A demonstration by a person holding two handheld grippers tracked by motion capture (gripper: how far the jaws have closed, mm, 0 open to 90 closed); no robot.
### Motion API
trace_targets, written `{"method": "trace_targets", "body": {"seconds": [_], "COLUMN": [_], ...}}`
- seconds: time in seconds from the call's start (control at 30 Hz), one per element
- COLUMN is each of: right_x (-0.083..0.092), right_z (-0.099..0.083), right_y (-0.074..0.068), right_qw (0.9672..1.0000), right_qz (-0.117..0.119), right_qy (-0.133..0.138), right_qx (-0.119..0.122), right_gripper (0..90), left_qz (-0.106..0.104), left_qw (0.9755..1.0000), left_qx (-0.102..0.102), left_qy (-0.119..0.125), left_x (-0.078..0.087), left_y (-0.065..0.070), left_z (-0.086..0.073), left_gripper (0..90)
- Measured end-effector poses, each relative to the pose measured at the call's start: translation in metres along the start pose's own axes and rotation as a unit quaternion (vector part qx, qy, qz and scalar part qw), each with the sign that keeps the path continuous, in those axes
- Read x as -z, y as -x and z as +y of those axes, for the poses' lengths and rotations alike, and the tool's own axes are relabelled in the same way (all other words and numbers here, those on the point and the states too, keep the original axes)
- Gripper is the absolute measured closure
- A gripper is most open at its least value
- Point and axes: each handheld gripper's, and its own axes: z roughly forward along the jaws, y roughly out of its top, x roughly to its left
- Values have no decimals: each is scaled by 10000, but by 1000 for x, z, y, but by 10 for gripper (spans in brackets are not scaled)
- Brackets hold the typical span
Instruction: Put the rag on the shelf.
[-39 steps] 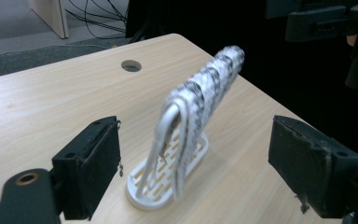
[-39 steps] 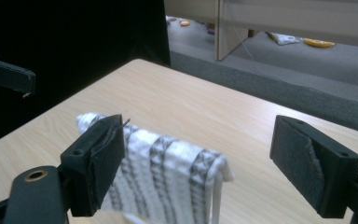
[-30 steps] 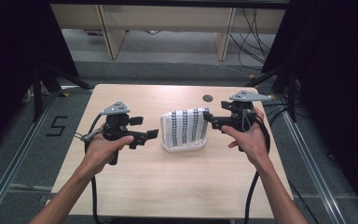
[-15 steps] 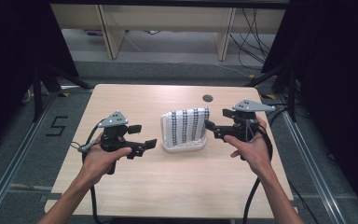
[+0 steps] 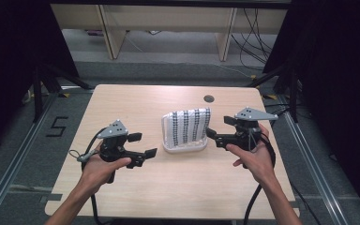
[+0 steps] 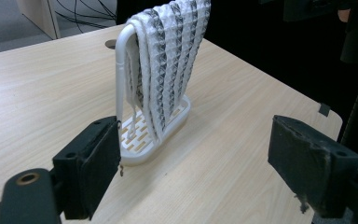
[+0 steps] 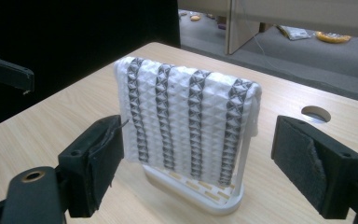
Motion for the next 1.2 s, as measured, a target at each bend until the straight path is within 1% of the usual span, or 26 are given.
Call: {"method": "trace_targets", "body": {"seconds": [0.07,0.13,0.17,0.2,0.3,0.33,0.4,0.43,0.47,0.5,0.57,0.6,0.63,0.67,0.7,0.73,0.8,0.83,0.87,0.9,0.93,1.03,1.1,1.13,1.17,1.2], "right_x": [1,1,1,2,3,6,7,7,8,8,10,10,12,11,11,12,12,12,13,12,13,14,14,15,16,16], "right_z": [-4,-6,-7,-8,-10,-12,-12,-14,-15,-16,-17,-18,-19,-21,-21,-23,-24,-24,-25,-26,-27,-28,-29,-30,-31,-32], "right_y": [-1,-1,-2,-2,-2,-4,-4,-5,-7,-6,-8,-7,-10,-8,-8,-13,-12,-12,-15,-15,-16,-17,-19,-19,-22,-20], "right_qw": [10000,10000,10000,10000,10000,10000,10000,10000,10000,9999,10000,10000,9999,9998,9998,9998,9999,9999,9998,9998,9999,9998,9998,9997,9999,9998], "right_qz": [-15,42,12,68,52,22,3,51,48,127,85,60,75,113,113,145,149,149,161,194,151,180,218,233,144,186], "right_qy": [26,52,52,-13,38,21,-1,39,6,17,4,37,-62,58,58,-17,28,28,-38,47,31,-1,-2,-1,-49,-31], "right_qx": [21,36,38,-23,56,-7,-5,24,-87,-39,-52,34,-73,130,130,-114,28,28,-95,38,9,40,-20,47,-27,104], "right_gripper": [181,181,181,181,181,181,180,174,171,170,169,169,168,168,168,167,168,168,168,168,168,168,168,168,168,168], "left_qz": [-23,13,27,19,-2,10,17,-20,-29,-33,-43,15,0,-2,1,-6,-62,-62,-39,-53,-63,-78,-98,-98,-106,-106], "left_qw": [10000,10000,10000,10000,10000,10000,10000,10000,10000,10000,10000,10000,10000,10000,10000,10000,10000,10000,10000,10000,10000,10000,9999,9999,9999,9999], "left_qx": [8,4,5,1,-11,-10,0,-6,-4,-6,15,15,25,24,10,23,17,17,17,25,19,18,15,12,15,10], "left_qy": [28,16,3,15,34,2,-7,-3,10,18,29,0,4,10,-4,11,13,13,6,-10,-9,-9,-12,-29,-22,-54], "left_x": [1,2,2,2,3,4,4,4,4,4,4,5,5,5,5,5,6,6,6,6,6,7,6,6,6,6], "left_y": [0,1,1,1,2,2,2,2,2,3,3,4,4,4,4,5,6,6,7,8,9,10,11,11,11,12], "left_z": [-2,-4,-4,-5,-7,-9,-11,-12,-13,-14,-16,-17,-18,-19,-19,-21,-24,-24,-25,-27,-29,-31,-33,-35,-36,-37], "left_gripper": [163,163,163,163,163,163,163,163,163,163,163,163,163,163,163,163,163,163,163,163,163,163,163,163,163,163]}}
